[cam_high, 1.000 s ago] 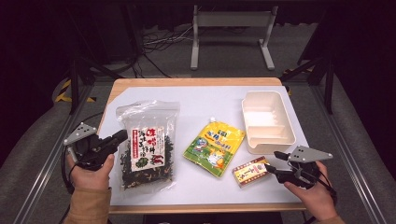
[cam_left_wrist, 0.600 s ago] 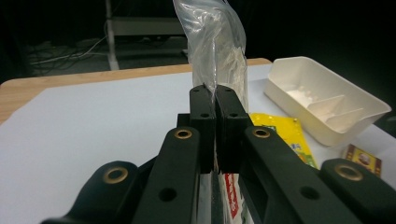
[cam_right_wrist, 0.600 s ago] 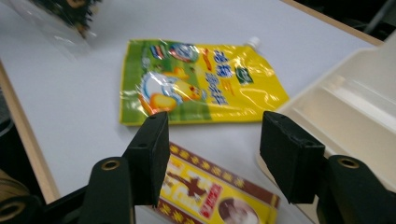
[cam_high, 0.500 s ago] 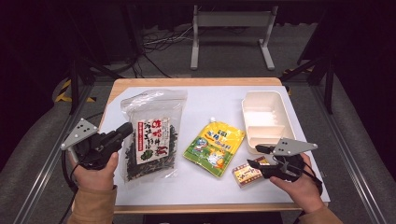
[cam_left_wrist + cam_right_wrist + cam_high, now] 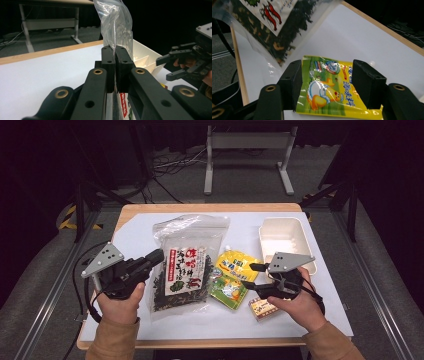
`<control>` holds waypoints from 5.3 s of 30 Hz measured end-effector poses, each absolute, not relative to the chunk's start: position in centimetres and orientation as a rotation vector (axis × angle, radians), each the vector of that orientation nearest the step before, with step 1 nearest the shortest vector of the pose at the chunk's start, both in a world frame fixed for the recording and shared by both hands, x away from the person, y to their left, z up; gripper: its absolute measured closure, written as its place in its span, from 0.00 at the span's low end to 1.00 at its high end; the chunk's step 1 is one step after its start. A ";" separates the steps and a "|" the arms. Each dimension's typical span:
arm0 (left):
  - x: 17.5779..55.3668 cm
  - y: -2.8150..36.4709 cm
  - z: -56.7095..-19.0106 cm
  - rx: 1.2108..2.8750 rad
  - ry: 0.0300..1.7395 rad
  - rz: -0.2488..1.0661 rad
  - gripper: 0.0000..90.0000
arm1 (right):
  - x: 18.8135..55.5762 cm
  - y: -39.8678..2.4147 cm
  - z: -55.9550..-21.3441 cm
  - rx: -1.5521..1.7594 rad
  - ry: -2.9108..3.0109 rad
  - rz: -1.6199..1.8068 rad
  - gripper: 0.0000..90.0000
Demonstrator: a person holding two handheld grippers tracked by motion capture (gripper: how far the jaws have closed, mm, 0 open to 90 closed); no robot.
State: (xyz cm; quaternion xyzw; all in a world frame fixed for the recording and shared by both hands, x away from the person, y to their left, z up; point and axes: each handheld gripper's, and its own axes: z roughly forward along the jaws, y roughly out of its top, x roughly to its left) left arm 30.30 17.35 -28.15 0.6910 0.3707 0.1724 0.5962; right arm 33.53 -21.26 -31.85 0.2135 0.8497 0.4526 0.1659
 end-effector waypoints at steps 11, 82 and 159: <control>30.5 16.0 -28.0 1.576 0.802 0.385 0.97 | 36.7 -19.6 -30.4 0.690 2.456 1.431 0.40; 33.2 17.5 -32.1 1.625 0.833 0.387 0.77 | 36.6 -20.7 -22.7 0.478 2.532 1.372 0.88; 36.1 18.2 -35.8 1.796 0.838 0.455 0.50 | 46.5 -36.0 -21.8 0.980 2.230 1.173 0.87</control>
